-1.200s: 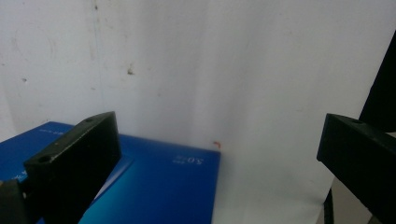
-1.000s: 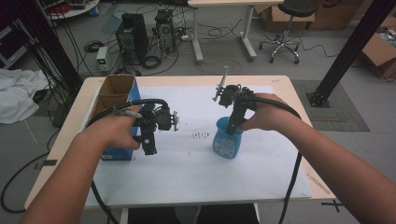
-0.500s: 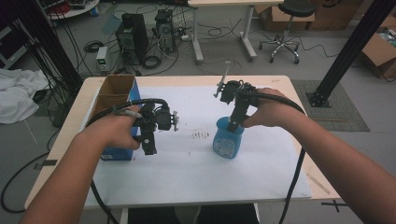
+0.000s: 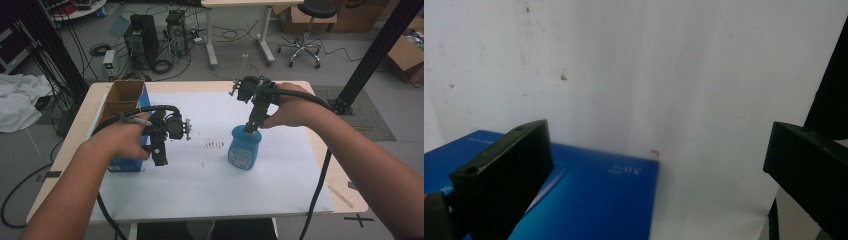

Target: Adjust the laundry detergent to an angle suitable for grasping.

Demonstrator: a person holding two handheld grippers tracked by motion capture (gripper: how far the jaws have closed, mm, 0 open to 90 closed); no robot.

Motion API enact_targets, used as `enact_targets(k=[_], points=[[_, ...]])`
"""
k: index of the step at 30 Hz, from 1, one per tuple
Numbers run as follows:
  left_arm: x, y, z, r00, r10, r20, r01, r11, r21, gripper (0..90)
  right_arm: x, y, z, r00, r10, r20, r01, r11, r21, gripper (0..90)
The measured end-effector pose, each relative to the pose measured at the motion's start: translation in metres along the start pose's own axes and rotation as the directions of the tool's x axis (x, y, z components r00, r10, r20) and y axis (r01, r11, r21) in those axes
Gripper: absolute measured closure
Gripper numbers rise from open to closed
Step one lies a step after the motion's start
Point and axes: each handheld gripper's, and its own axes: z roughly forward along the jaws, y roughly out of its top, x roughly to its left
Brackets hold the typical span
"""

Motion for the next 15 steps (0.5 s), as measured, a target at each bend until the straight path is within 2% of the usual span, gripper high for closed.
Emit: enact_targets(k=[2, 9, 15], points=[[0.0, 0.0, -0.001, 1.0, -0.002, 0.0, 0.002, 1.0, 0.001, 0.1, -0.001, 0.002, -0.004, 0.9996, -0.025, 0.011, 0.025, 0.9997, -0.001, 0.0], [-0.002, 0.0, -0.005, 1.0, 0.003, 0.003, -0.003, 1.0, 0.0, 0.1, -0.01, 0.009, -0.013, 0.9983, -0.057, 0.012, 0.057, 0.9983, 0.012, 0.0], [-0.004, 0.0, -0.008, 1.0, 0.008, 0.001, -0.008, 1.0, 0.002, 0.1, -0.02, 0.013, -0.02, 0.9958, -0.091, -0.009, 0.091, 0.9955, 0.025, 0.0]])
